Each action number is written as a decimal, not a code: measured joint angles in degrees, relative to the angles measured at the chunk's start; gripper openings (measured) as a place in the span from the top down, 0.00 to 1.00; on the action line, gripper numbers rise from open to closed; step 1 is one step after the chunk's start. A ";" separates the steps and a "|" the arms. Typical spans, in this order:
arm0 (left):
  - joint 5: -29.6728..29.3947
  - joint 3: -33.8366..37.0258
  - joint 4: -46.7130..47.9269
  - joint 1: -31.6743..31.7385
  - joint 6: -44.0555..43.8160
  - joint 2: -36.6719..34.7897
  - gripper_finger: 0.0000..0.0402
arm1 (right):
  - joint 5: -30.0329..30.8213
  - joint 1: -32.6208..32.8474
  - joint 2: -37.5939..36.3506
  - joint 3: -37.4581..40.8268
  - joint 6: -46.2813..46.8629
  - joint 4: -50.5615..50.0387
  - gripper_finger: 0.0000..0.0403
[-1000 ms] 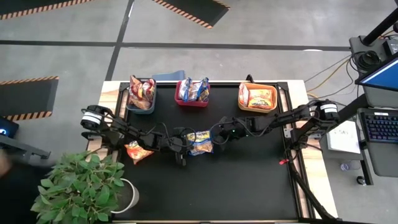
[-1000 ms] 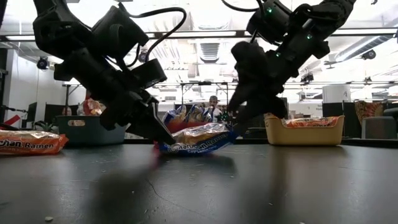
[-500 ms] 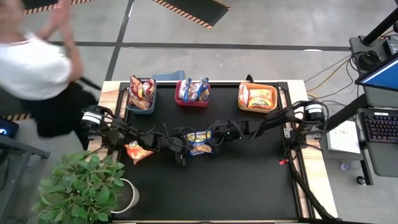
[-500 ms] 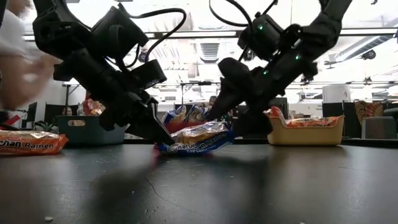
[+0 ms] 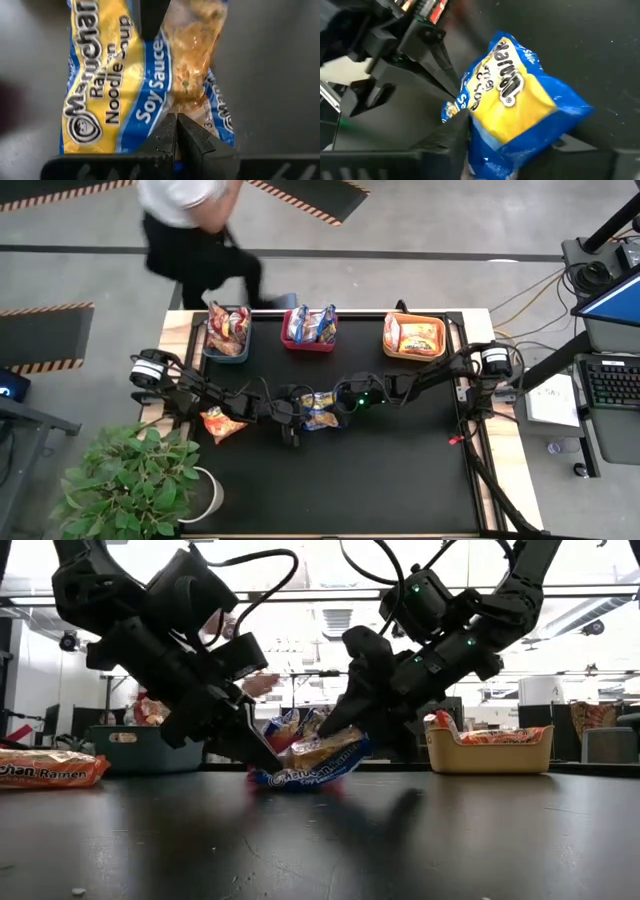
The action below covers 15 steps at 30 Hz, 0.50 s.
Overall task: Sort Maruchan noodles
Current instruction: Put the blue noodle pack into the pink bin
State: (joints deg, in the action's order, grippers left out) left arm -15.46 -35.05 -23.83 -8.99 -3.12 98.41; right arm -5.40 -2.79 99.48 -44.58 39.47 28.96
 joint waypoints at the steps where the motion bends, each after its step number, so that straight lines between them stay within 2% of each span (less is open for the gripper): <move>1: -0.01 -0.09 0.00 0.00 0.34 -0.36 1.00 | -0.02 0.00 -0.03 0.00 -0.11 -0.05 0.68; 6: -0.25 -1.10 -0.29 0.07 2.96 -3.97 1.00 | -0.16 -0.13 -1.68 0.00 -2.62 -2.05 0.80; 15: -4.09 -1.58 2.05 2.00 7.00 -14.09 1.00 | 0.87 -1.43 -9.24 0.05 -10.43 -12.25 0.82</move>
State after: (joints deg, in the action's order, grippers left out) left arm -19.55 -36.64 -21.78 -6.99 3.88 84.32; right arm -4.53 -4.21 90.25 -44.53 29.04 16.71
